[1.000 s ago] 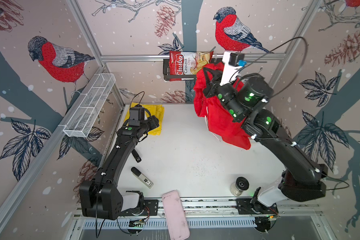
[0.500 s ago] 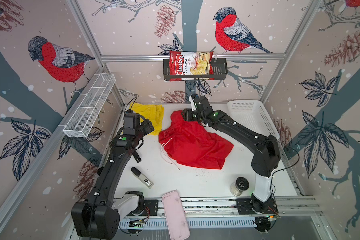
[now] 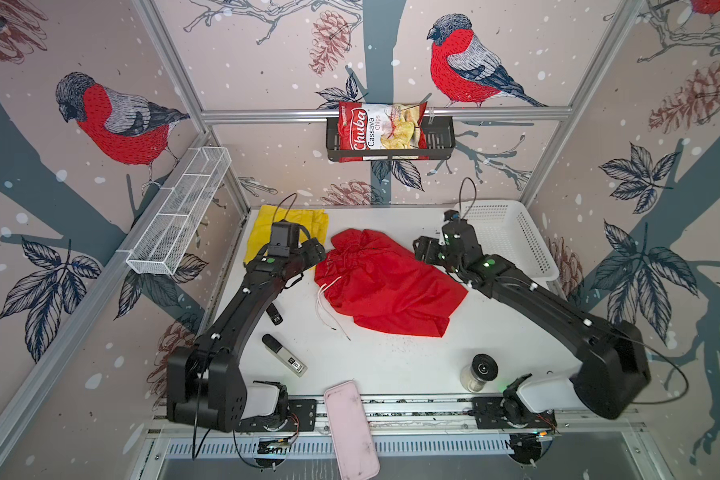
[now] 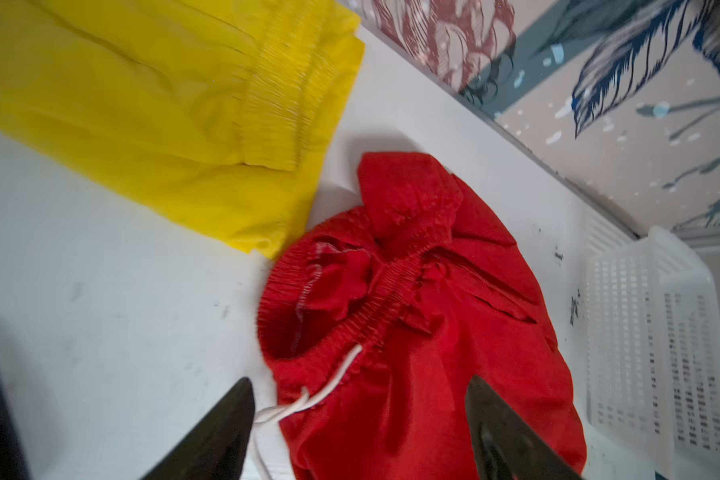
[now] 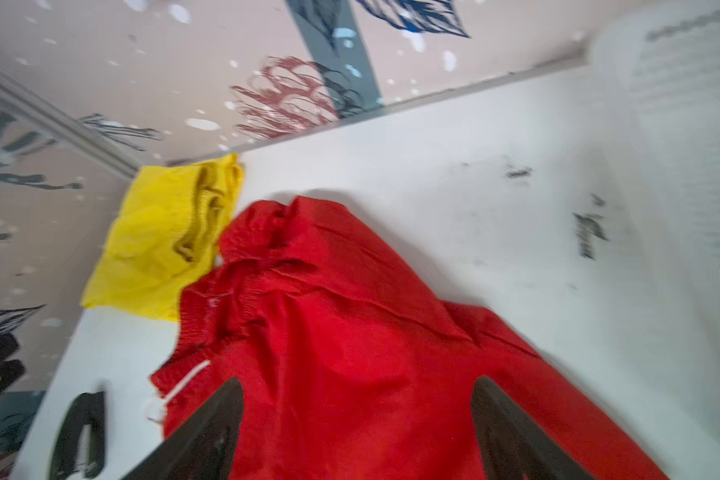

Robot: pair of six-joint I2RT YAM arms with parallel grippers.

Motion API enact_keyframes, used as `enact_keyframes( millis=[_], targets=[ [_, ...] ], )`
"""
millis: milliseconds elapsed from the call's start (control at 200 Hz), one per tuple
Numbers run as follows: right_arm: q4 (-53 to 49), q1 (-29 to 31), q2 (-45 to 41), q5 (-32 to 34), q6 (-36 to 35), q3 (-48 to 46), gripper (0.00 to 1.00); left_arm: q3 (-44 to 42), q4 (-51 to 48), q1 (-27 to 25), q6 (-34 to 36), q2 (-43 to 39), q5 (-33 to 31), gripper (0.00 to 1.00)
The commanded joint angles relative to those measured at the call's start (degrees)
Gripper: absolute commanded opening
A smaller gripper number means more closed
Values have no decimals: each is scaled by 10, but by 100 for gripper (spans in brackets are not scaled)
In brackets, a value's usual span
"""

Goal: Fold and stack the shorts

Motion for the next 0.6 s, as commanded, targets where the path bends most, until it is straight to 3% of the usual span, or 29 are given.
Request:
enact_keyframes(
  millis=[0, 175, 280, 360, 595],
  targets=[
    [0, -23, -63, 65, 0, -67, 86, 54, 18, -46, -1, 64, -12, 78],
    [36, -72, -168, 64, 8, -166, 88, 149, -9, -101, 0, 197, -71, 77],
    [49, -98, -201, 56, 2, -199, 88, 224, -51, -109, -14, 283, -37, 73],
    [54, -112, -208, 46, -4, -214, 89, 271, -70, -122, -15, 335, -48, 73],
    [81, -142, -194, 7, -14, -243, 89, 384, -122, -125, -4, 438, -190, 72]
  ],
)
